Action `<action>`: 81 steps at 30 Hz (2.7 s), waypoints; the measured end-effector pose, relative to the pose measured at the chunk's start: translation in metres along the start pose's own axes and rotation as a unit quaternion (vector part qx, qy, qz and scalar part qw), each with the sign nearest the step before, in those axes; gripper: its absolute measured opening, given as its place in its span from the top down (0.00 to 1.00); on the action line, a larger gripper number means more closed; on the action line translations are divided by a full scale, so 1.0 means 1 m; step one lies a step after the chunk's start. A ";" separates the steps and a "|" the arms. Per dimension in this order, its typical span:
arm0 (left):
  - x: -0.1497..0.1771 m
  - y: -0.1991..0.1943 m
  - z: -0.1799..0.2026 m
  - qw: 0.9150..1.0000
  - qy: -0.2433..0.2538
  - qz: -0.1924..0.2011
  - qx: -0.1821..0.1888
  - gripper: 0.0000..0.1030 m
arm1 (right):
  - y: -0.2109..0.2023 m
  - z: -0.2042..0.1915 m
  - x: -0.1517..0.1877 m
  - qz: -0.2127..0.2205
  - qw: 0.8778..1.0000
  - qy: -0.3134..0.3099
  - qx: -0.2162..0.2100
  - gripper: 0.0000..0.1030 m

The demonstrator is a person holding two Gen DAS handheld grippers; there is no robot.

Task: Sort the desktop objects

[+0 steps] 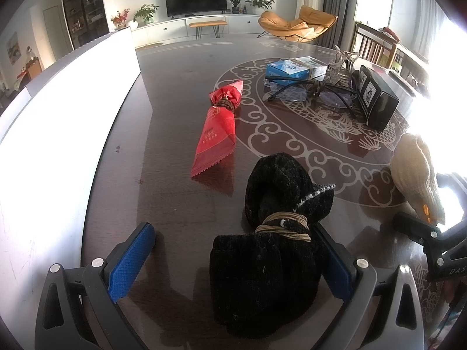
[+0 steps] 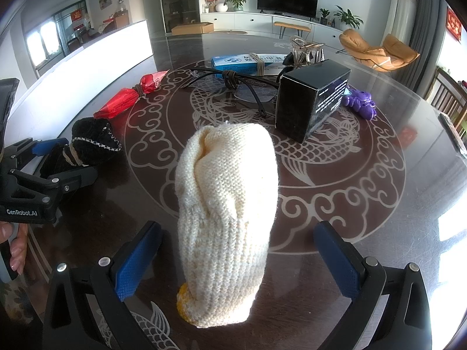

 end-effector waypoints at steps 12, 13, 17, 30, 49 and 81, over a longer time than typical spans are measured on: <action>-0.001 0.001 0.000 1.000 0.001 0.000 0.002 0.00 | 0.000 -0.001 -0.001 0.000 1.000 -0.001 0.000 0.00; -0.001 0.001 0.000 1.000 0.002 -0.001 0.004 0.00 | 0.000 -0.001 -0.001 0.000 1.000 -0.001 0.000 0.00; -0.001 0.002 0.001 1.000 0.023 -0.013 0.012 0.00 | 0.000 -0.003 -0.001 0.000 1.000 -0.002 -0.001 0.00; 0.036 -0.064 0.002 0.993 -0.033 0.037 0.104 0.67 | -0.027 0.005 -0.016 -0.011 0.998 0.035 -0.047 0.67; 0.043 -0.150 -0.284 0.983 -0.182 0.015 -0.016 0.66 | -0.125 -0.324 -0.141 0.060 0.948 -0.179 -0.256 0.66; 0.034 -0.155 0.004 0.986 0.052 0.063 0.144 0.08 | -0.028 0.023 0.024 -0.006 0.994 0.067 0.089 0.00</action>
Point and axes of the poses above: each gripper's, at about its wrist camera, not at the fingertips, and y roughly the way its jaws point, z to its right, x to its underside, the point moved 5 cm from there along y, roughly the way its jaws point, and after that the axes turned 7 degrees about -z, right-handed, at the moved point
